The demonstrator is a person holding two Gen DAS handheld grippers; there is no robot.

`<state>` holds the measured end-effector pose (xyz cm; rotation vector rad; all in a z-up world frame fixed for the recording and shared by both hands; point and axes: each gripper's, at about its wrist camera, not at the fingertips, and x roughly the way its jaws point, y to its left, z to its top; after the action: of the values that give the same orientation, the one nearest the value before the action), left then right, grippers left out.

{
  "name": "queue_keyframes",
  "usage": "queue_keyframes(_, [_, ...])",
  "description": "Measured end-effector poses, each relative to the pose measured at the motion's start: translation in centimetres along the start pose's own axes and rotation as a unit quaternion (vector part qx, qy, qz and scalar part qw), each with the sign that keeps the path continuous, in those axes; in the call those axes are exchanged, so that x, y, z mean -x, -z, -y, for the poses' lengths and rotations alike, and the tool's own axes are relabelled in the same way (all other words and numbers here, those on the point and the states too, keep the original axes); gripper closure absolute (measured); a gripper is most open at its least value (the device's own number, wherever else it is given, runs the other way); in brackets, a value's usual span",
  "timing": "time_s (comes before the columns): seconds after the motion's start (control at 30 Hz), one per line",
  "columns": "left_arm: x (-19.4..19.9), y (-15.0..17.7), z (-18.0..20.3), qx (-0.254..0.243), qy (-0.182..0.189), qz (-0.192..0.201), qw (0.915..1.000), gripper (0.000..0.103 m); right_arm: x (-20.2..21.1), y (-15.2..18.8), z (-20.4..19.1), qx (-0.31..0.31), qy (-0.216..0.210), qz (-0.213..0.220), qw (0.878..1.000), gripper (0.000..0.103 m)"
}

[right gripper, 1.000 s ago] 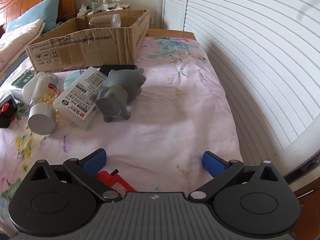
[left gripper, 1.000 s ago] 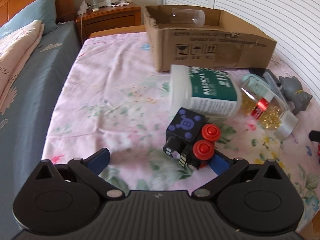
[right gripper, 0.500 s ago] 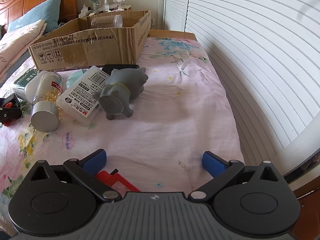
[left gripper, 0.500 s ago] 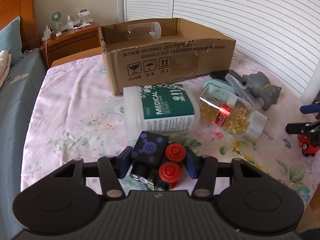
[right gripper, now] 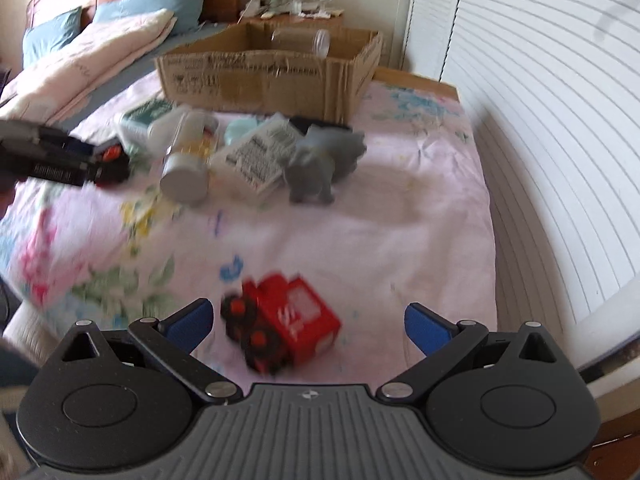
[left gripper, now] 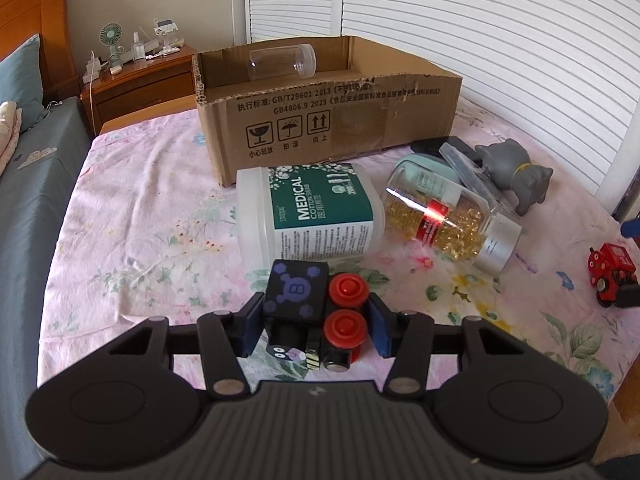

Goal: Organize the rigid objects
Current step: 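Close the right tool on the red car while the left tool grips the black cube toy, then carry the car with the right tool while the left tool drops the cube into the box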

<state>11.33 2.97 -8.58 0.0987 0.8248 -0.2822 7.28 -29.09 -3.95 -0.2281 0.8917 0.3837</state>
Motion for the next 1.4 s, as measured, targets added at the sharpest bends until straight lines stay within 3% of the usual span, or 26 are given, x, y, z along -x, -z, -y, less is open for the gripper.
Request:
queue_keyframes(0.1, [0.0,0.0,0.0,0.000,0.000,-0.001,1.0000,0.051,-0.4,0.6,0.3,0.013,0.019,-0.008,1.000,0.000])
queue_keyframes(0.33, [0.0,0.0,0.2,0.003,-0.003,-0.003,1.0000,0.051,-2.5,-0.9,-0.4,0.033,0.018,0.016,0.999,0.006])
queue_keyframes(0.83, [-0.2,-0.4,0.2,0.007,-0.010,-0.009,0.9999,0.052,-1.7,-0.7,-1.4,-0.001,-0.005,0.022,1.000,0.046])
queue_keyframes(1.1, [0.5,-0.5,0.1,-0.002,-0.004,-0.032,0.9995,0.054,-1.5,-1.2,-1.6,-0.002,0.002,0.009,1.000,0.048])
queue_keyframes(1.4, [2.7,-1.6,0.1,-0.023,0.019,-0.034,0.9990,0.054,0.1,-2.4,-2.0,0.013,-0.018,0.018,1.000,0.048])
